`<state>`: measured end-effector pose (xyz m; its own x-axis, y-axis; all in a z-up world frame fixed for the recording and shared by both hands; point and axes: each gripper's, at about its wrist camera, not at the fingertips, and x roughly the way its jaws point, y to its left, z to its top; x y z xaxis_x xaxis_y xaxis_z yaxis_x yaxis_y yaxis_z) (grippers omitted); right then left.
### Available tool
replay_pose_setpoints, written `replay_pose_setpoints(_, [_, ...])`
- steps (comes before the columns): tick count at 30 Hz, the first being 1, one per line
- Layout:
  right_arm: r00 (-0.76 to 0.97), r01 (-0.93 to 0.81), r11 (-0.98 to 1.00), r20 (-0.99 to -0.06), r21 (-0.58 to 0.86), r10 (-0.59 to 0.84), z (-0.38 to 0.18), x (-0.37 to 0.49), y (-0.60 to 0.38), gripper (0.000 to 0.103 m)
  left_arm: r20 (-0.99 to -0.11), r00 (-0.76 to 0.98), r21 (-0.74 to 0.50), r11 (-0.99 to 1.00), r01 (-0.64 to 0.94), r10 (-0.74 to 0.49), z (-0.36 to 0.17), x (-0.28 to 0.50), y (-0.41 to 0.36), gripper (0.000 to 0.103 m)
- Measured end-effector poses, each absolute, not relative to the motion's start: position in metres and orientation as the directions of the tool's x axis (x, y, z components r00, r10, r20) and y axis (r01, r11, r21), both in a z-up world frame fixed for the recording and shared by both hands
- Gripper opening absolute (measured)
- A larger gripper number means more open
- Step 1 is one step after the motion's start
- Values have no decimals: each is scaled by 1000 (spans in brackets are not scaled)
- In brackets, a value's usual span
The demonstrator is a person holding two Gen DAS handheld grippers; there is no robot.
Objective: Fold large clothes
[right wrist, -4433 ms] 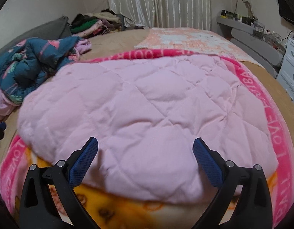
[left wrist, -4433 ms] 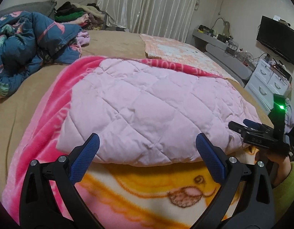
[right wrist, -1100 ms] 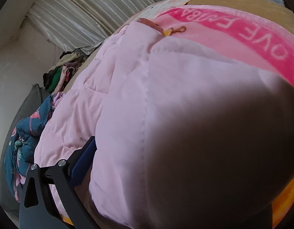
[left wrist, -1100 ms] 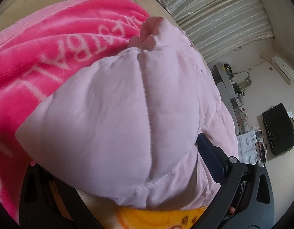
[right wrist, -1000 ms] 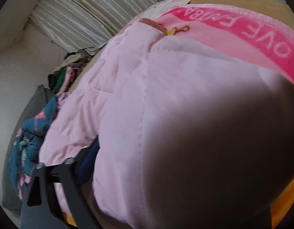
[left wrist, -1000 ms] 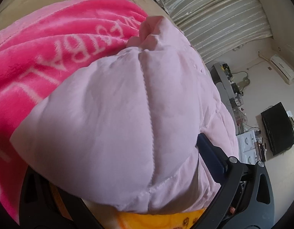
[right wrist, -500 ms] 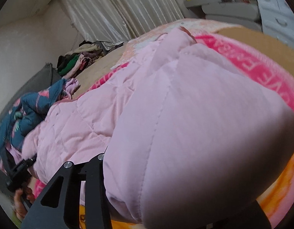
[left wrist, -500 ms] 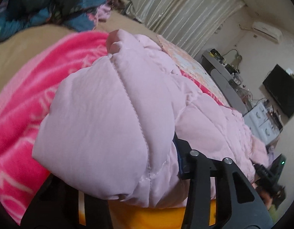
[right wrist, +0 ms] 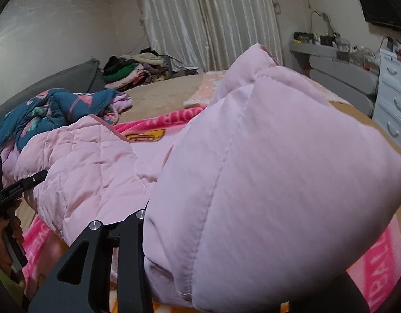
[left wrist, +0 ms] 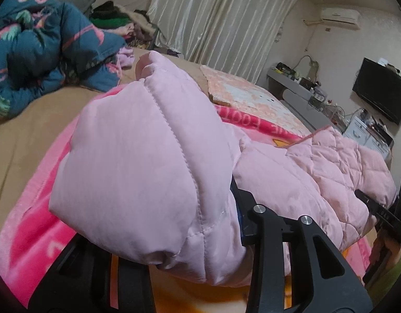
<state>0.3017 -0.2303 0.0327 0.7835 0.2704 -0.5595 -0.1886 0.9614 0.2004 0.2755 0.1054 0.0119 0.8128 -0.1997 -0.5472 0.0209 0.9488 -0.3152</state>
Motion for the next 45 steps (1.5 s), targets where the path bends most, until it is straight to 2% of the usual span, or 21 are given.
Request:
replay_pose_setpoints(12, [781, -222, 956, -552, 192, 292, 41, 233, -235, 34, -524, 831, -261, 964, 52, -187, 30, 214, 95, 29])
replay_pose_setpoints(29, [762, -224, 962, -587, 158, 274, 34, 194, -233, 35, -547, 822, -224, 974, 37, -157, 13, 172, 102, 31])
replay_pose_setpoints(38, [738, -150, 961, -621, 231, 264, 6, 188, -248, 38, -608, 785, -235, 972, -32, -121, -9, 169, 111, 37])
replay_pose_setpoints(45, [700, -69, 945, -660, 319, 274, -16, 196, -258, 43, -622, 776, -226, 972, -57, -99, -17, 165, 109, 41])
